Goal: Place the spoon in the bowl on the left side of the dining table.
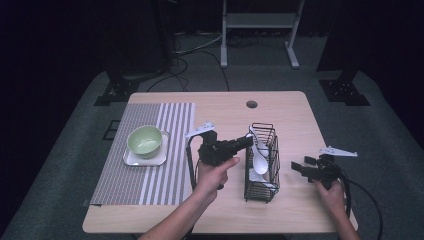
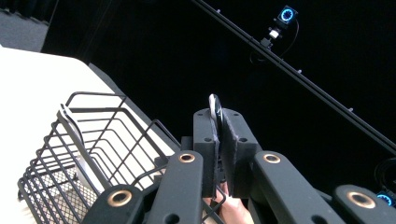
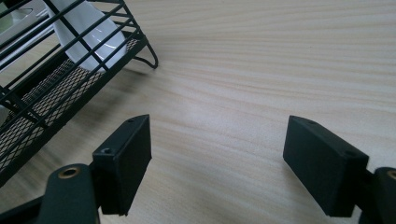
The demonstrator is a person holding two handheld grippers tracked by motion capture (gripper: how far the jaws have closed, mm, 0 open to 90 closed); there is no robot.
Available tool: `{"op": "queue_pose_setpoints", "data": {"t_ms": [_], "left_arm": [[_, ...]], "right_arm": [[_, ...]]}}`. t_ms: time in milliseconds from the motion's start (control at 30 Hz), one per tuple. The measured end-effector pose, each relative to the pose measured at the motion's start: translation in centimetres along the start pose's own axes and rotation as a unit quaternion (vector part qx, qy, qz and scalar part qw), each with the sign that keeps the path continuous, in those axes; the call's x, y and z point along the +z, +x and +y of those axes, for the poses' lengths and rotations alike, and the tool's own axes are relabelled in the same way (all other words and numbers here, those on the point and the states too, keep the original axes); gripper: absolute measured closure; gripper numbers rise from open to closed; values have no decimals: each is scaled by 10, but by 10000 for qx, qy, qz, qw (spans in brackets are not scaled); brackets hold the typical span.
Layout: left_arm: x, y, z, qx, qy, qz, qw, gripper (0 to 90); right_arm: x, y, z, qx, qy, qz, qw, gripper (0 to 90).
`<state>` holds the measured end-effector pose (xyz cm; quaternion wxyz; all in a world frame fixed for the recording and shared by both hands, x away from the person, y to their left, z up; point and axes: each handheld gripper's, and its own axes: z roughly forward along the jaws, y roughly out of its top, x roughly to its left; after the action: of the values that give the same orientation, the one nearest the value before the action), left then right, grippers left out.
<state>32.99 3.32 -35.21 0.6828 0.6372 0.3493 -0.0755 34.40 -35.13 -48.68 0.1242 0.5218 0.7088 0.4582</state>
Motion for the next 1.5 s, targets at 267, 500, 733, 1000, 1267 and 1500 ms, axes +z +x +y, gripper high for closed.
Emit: {"op": "queue_pose_setpoints", "data": {"t_ms": [267,500,733,1000,1267,1500], "left_arm": [[-4,0,11,-202,-119,-126,9996,851],[-10,-4,21,-176,-258,-175,9994,851],[-17,-8,30,-169,-427,-183,9988,851],[-27,-6,37,-261,-616,-162,9976,851],[-36,3,37,-363,-682,-92,9970,851],[-46,6,40,-320,-778,-25,9965,851]], "right_arm": [[0,0,0,4,-5,-10,10000,223],[0,0,0,7,-6,-16,10000,223],[0,0,0,14,2,-30,10000,223],[1,0,0,15,19,-56,10000,222],[1,0,0,-15,34,-80,10000,223],[1,1,0,-10,54,-105,9999,223]]}}
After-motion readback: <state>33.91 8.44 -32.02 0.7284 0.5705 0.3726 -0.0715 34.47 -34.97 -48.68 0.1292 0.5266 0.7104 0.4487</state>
